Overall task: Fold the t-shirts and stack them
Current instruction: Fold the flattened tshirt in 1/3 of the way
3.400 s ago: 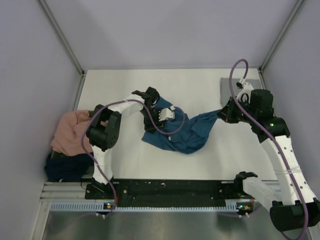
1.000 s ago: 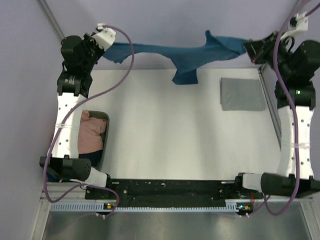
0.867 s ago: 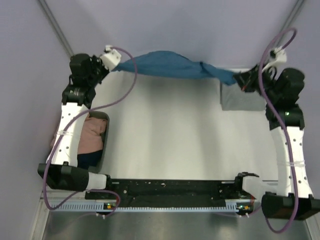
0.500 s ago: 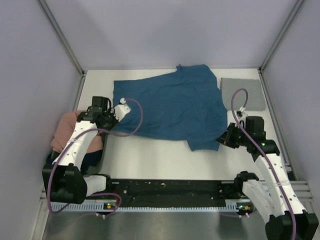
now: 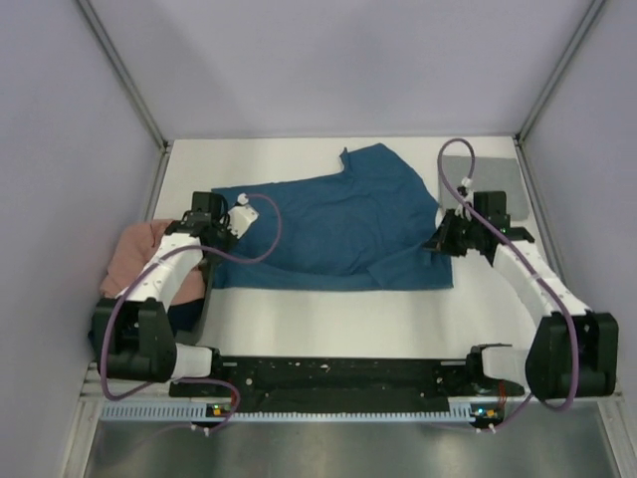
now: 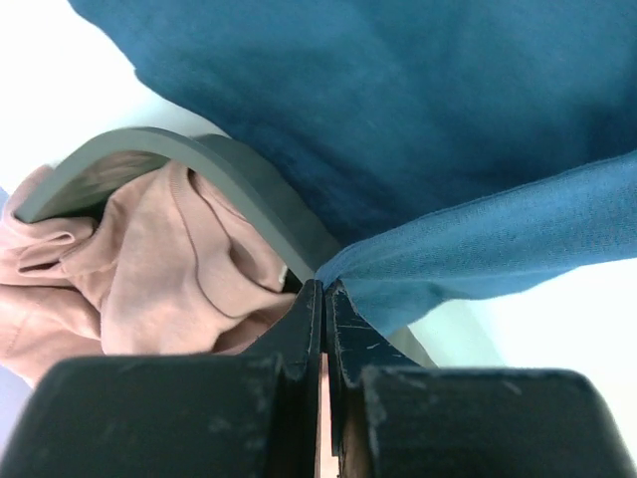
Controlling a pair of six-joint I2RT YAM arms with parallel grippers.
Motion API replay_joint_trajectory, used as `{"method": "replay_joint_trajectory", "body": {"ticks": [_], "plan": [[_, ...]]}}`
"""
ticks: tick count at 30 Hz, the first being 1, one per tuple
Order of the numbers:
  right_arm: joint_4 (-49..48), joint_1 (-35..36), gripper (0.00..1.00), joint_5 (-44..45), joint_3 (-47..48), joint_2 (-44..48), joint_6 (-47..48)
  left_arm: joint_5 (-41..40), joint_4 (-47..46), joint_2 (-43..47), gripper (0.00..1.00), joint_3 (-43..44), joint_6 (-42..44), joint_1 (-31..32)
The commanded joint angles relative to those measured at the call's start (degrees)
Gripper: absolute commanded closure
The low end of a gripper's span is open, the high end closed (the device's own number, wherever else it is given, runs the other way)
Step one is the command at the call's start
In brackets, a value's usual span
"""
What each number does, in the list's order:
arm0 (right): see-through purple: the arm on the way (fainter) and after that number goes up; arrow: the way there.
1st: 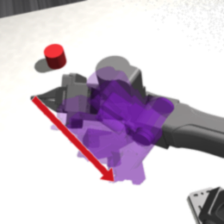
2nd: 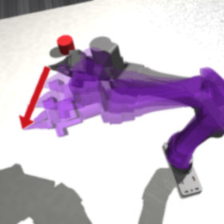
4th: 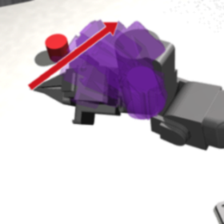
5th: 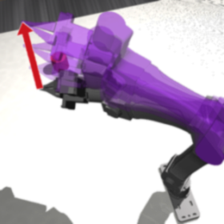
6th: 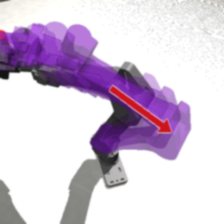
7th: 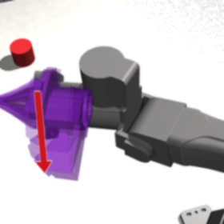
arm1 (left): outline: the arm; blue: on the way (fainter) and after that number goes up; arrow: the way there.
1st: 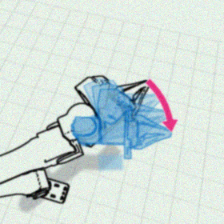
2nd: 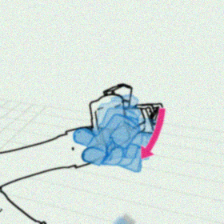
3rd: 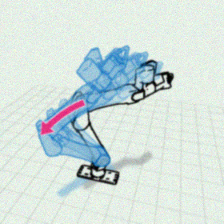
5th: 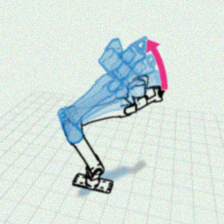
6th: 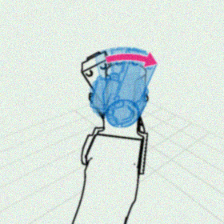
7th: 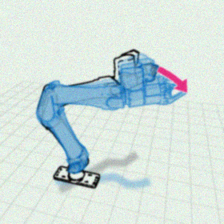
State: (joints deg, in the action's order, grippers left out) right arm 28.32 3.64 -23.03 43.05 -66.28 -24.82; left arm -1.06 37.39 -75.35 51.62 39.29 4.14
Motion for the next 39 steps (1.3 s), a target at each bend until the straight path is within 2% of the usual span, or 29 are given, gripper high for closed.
{"method": "replay_joint_trajectory", "body": {"ticks": [1, 4, 9, 16, 22, 28, 29, 30, 31, 32, 33, 36, 39], "plan": [[-8.3, 0.5, 1.00, -3.2, 10.1, -12.1, 9.0, -4.3, -6.8, -3.4, 1.00, 3.7, -5.4, -0.5], [-8.4, 0.6, 1.00, -5.5, 15.0, -19.7, 12.7, -4.8, -8.6, -4.9, 1.00, 4.1, -7.5, -0.5], [-9.0, 0.4, 1.00, -5.4, 21.5, -27.0, 15.2, -8.5, -10.4, -7.9, 1.00, 4.6, -9.7, -0.6], [-10.6, -1.9, 1.00, -4.7, 25.0, -32.6, 16.3, -11.7, -10.6, -9.5, 1.00, 4.4, -9.5, -0.6], [-13.0, -3.4, 1.00, -9.8, 25.8, -34.7, 17.2, -9.5, -9.3, -11.6, 1.00, 5.4, -7.8, -0.5], [-12.8, -3.3, 1.00, -9.8, 28.7, -38.7, 15.9, -10.6, -7.9, -12.7, 1.00, 6.8, -7.7, -0.5], [-12.6, -3.2, 1.00, -9.2, 29.0, -39.1, 15.7, -10.6, -7.8, -12.6, 0.94, 7.0, -7.6, -0.5], [-12.2, -3.1, 0.86, -7.9, 29.5, -39.5, 15.7, -10.6, -7.7, -12.6, 0.83, 7.3, -7.6, -0.5], [-11.4, -2.9, 0.70, -5.0, 30.2, -39.7, 15.4, -10.8, -7.6, -12.6, 0.66, 7.5, -7.6, -0.5], [-9.9, -2.6, 0.58, -1.8, 31.3, -39.7, 15.7, -10.9, -7.6, -12.5, 0.54, 8.1, -7.5, -0.6], [-7.3, -2.1, 0.49, 2.5, 32.5, -39.5, 16.1, -10.7, -7.4, -12.2, 0.49, 9.0, -7.0, -0.5], [-0.1, -1.7, 0.40, 17.3, 36.5, -36.5, 15.0, -10.7, -7.2, -10.5, 0.45, 12.6, -5.7, -0.5], [4.2, -2.0, 0.29, 28.2, 31.9, -29.1, 13.0, -7.5, -4.3, -8.3, 0.43, 17.0, -4.5, -0.1]]}}
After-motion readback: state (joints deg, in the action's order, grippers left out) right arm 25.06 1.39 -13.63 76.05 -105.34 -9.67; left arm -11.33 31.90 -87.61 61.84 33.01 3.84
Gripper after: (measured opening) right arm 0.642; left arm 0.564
